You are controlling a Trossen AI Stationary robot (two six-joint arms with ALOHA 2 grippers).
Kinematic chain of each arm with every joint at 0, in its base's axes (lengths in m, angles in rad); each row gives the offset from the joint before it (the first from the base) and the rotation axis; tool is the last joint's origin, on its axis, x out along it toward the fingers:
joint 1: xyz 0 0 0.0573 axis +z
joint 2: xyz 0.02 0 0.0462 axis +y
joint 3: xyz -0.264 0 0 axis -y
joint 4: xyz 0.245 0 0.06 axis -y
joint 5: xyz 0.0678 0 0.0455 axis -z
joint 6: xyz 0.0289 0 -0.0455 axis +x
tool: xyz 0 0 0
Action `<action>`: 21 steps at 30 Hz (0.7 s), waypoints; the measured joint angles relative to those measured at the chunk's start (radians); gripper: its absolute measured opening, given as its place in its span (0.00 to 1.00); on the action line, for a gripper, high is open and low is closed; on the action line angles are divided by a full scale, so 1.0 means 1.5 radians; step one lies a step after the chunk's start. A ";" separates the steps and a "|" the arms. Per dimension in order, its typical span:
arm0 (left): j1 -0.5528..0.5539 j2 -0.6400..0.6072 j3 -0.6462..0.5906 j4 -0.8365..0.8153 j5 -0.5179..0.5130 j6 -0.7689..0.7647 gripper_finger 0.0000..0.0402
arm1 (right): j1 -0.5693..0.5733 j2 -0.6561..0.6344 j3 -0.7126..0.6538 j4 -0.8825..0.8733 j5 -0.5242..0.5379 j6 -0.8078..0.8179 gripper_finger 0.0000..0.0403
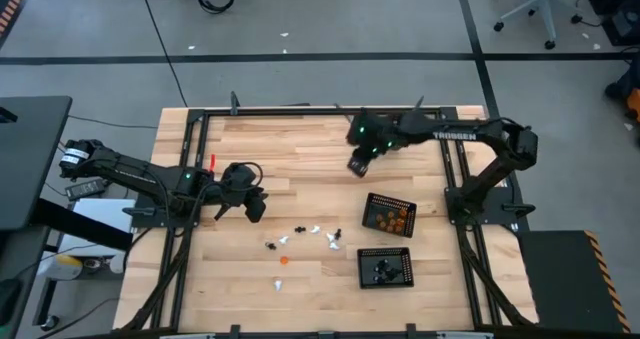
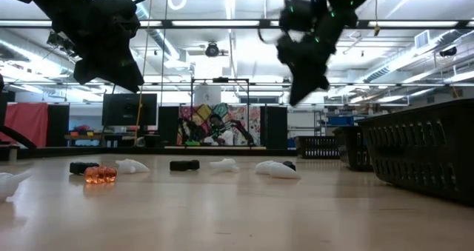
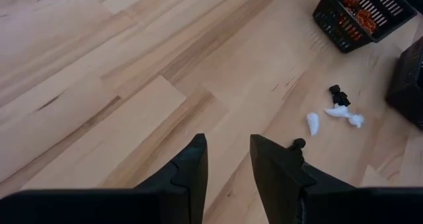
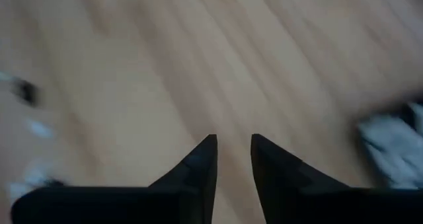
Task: Sort Halloween decoration
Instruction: Put the white ghost toy into the top black bin
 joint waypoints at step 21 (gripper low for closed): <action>0.016 0.000 0.000 0.060 0.000 0.266 0.31 | 0.334 0.198 0.040 0.237 0.023 0.186 0.41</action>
